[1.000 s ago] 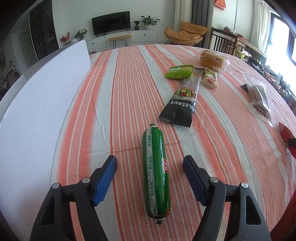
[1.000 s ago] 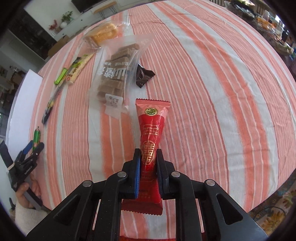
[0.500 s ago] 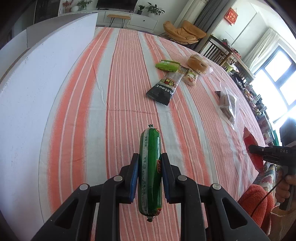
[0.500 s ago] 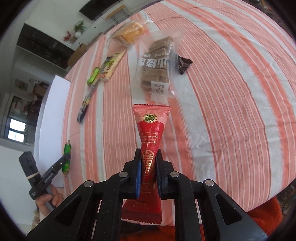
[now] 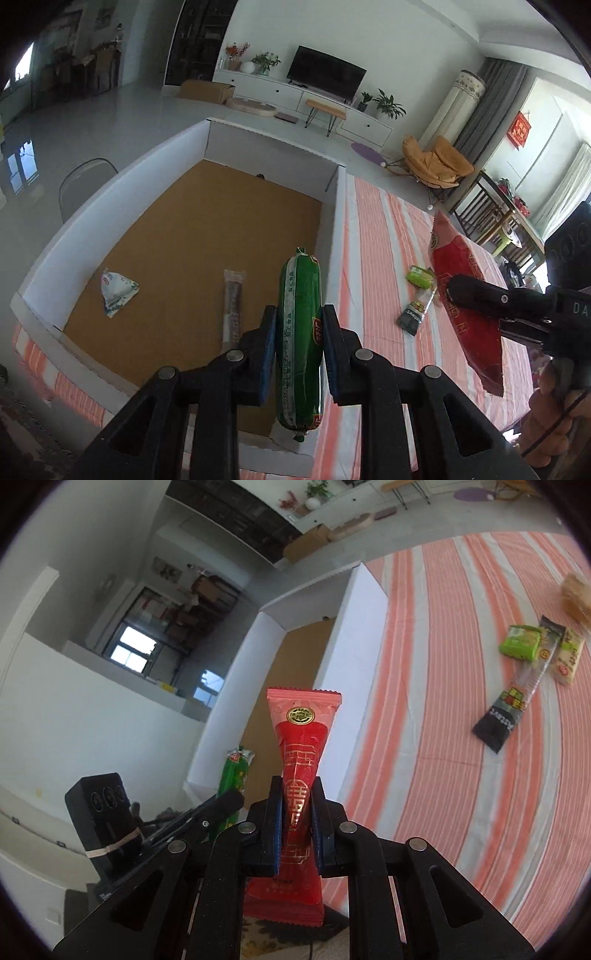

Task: Organize snacks
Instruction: 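Open both tools to drop the sausage and red snack into the box, then move the left tool toward the black Astavt bar, then close the left tool on the black Astavt bar and lift it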

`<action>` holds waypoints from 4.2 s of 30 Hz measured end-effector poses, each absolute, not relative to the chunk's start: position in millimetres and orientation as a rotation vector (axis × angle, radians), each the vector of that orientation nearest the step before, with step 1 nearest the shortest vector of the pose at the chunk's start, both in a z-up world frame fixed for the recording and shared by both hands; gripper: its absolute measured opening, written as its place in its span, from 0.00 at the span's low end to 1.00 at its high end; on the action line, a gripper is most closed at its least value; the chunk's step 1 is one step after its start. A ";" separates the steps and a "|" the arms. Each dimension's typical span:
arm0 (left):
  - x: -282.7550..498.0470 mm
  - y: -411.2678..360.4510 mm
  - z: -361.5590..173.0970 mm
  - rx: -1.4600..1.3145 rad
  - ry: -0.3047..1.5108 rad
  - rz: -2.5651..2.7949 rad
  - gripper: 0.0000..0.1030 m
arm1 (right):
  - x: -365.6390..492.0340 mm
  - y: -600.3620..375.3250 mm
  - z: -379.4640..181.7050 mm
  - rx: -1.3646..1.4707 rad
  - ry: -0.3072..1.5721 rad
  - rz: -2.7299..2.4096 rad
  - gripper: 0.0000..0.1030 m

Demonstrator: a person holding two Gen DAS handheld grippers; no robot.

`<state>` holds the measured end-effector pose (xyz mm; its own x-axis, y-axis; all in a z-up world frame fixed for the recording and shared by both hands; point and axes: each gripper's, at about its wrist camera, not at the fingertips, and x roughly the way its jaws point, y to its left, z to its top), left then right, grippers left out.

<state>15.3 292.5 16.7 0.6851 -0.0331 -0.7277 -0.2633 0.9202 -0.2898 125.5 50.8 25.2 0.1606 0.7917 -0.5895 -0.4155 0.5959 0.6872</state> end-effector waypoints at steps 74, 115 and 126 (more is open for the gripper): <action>133.6 59.0 -145.3 0.047 0.946 -0.112 1.00 | 105.8 -160.3 -137.3 -0.054 0.903 0.118 0.83; 128.4 36.8 -120.6 0.063 1.095 -0.214 0.21 | 105.6 -159.0 -137.6 -0.052 0.904 0.130 0.86; 120.7 33.4 -128.3 0.051 1.095 -0.224 0.79 | 105.4 -159.4 -137.4 -0.051 0.903 0.131 0.86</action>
